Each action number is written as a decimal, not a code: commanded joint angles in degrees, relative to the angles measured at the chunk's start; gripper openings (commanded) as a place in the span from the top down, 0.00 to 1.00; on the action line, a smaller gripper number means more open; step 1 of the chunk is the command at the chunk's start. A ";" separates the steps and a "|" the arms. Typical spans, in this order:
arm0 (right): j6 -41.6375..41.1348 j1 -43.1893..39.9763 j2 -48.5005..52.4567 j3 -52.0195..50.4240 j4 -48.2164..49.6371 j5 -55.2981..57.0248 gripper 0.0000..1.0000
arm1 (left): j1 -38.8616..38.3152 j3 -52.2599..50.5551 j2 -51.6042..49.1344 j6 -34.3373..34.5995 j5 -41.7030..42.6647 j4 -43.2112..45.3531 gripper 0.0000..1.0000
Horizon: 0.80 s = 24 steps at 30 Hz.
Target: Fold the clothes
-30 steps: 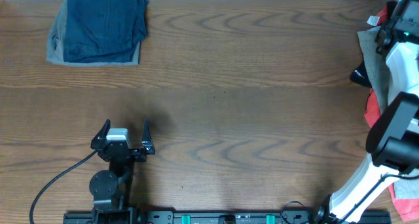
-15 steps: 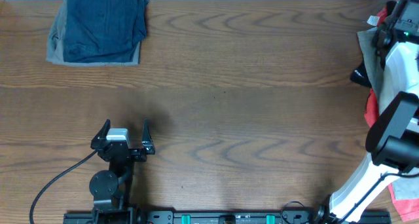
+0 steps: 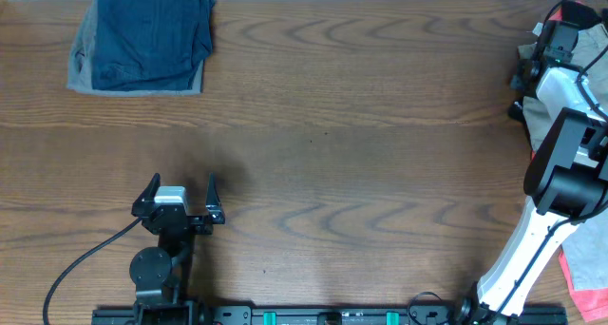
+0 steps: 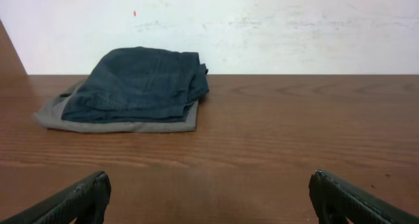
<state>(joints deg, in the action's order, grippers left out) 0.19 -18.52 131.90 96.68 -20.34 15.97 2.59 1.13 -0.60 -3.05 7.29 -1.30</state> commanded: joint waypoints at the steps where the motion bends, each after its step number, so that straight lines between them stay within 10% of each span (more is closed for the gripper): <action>1: 0.72 0.59 1.75 0.04 0.22 -2.67 0.73 | 0.24 -0.90 0.37 -0.35 0.81 -2.05 0.02; 11: 2.25 0.59 2.34 0.04 0.22 -3.93 0.51 | 0.24 -0.90 0.37 -0.37 0.79 -2.05 0.02; 22: 3.32 0.02 4.96 0.04 3.28 -1.07 0.51 | 0.24 -0.90 0.37 -0.35 0.81 -2.08 0.02; 24: 3.32 -0.24 5.84 0.04 3.72 -0.20 0.66 | 0.24 -0.90 0.37 -0.35 0.79 -2.08 0.02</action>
<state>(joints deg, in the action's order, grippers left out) 3.09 -18.52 134.23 96.75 -16.36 13.43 2.59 1.13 -0.60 -3.05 7.29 -1.30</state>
